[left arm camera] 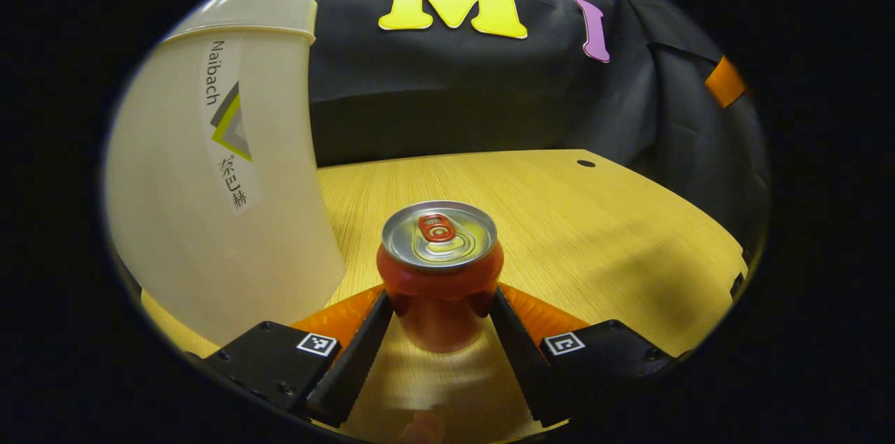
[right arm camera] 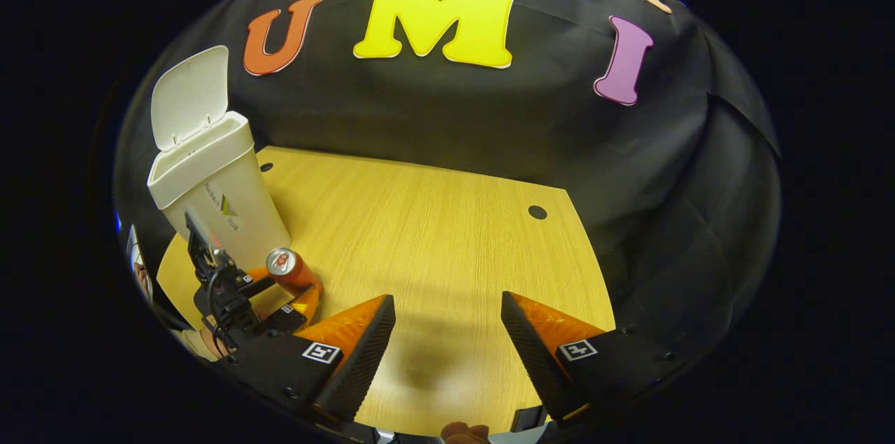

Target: Press the lid of the desktop garbage bin to open it, pick up the crumpled paper on the desktop and throw it into the bin, then pick up the pop can on the desktop and drop it into the bin, and finally close the garbage bin lid.

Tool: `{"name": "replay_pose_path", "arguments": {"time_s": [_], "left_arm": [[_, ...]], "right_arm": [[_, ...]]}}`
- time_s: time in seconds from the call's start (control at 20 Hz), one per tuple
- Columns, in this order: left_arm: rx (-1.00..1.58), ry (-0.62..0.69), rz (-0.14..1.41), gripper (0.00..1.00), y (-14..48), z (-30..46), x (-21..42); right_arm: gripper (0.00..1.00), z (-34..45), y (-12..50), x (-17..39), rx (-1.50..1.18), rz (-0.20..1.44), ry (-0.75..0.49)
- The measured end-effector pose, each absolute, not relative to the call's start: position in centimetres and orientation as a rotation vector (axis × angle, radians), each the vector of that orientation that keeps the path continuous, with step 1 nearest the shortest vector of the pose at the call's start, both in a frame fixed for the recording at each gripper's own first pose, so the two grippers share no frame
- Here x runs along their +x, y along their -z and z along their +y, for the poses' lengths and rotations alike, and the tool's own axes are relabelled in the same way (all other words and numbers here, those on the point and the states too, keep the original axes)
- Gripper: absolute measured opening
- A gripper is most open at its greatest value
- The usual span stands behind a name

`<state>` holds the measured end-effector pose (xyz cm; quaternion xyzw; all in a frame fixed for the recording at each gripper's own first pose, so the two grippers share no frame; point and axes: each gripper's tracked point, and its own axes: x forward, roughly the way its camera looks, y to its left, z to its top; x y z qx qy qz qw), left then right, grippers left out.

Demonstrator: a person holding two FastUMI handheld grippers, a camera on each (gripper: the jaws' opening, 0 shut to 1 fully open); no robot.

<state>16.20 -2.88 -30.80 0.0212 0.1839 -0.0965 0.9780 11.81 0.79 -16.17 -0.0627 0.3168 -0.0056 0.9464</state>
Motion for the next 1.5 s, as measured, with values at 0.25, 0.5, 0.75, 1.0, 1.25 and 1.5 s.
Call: {"name": "replay_pose_path", "arguments": {"time_s": [0.25,0.5,0.75,1.0,1.25,1.5], "left_arm": [[-0.003,0.179,0.362,0.92,30.4,-2.3,16.1],[-0.034,0.199,0.348,0.86,27.4,-2.3,14.3],[-0.054,0.168,0.334,0.86,19.9,-1.4,10.9],[-0.024,0.146,0.302,0.86,9.7,-0.5,7.3],[-0.030,-0.014,0.273,0.86,0.6,5.6,8.7],[-0.038,-0.247,0.271,0.86,-1.2,14.2,12.3]], "right_arm": [[0.97,0.3,16.7,11.1,-0.122,0.656,0.009],[0.97,-0.3,16.5,10.3,-0.102,0.642,-0.008],[0.97,-0.9,16.2,9.3,-0.062,0.633,-0.028],[0.97,-1.5,17.1,8.6,0.011,0.647,-0.051],[0.97,-1.6,18.7,8.7,0.047,0.655,-0.069],[0.97,-0.3,19.6,8.5,0.074,0.669,-0.103]]}}
